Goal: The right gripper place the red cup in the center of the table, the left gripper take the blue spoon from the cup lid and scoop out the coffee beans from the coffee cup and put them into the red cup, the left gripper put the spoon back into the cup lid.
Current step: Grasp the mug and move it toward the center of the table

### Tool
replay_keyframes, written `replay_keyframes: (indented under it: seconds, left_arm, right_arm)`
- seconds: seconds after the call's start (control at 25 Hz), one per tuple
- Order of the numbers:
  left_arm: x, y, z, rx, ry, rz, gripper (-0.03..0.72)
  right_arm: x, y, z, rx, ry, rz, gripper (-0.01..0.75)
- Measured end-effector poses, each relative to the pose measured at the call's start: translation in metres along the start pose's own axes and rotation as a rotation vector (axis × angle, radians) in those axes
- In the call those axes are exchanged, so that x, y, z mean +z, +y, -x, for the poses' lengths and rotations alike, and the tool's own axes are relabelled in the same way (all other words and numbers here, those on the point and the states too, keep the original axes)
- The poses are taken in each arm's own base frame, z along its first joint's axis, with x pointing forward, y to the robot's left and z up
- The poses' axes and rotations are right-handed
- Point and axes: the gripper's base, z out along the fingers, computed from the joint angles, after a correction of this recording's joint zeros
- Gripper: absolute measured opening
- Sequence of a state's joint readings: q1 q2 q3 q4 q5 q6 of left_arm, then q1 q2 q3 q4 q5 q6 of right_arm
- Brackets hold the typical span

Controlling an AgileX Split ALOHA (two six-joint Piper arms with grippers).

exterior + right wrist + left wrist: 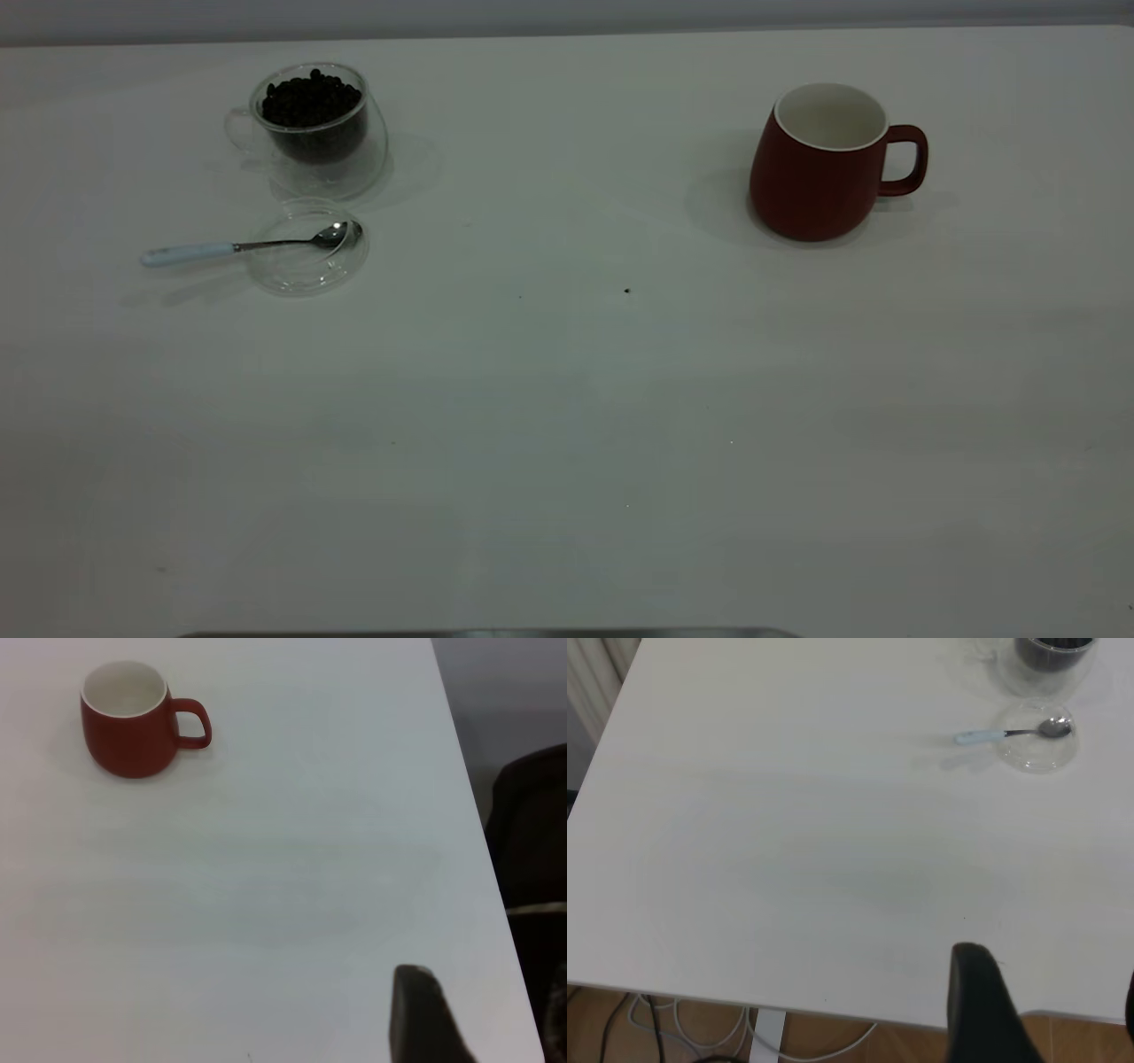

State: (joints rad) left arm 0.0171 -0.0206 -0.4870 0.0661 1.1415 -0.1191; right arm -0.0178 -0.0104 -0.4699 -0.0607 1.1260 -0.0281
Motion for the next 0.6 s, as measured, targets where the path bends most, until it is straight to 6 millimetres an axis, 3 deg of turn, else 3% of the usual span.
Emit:
replay_keyframes:
  seconds: [0.16, 0.28, 0.6]
  left_arm:
    - [0.000, 0.000, 0.000, 0.000, 0.000, 0.000, 0.449]
    - [0.000, 0.000, 0.000, 0.000, 0.000, 0.000, 0.449]
    - [0.000, 0.000, 0.000, 0.000, 0.000, 0.000, 0.449]
  right_arm:
    - [0.006, -0.004, 0.017, 0.002, 0.059, -0.037, 0.501]
    - [0.019, -0.009, 0.041, -0.065, 0.107, -0.077, 0.578]
    - [0.102, -0.009, 0.095, -0.356, 0.214, -0.063, 0.596]
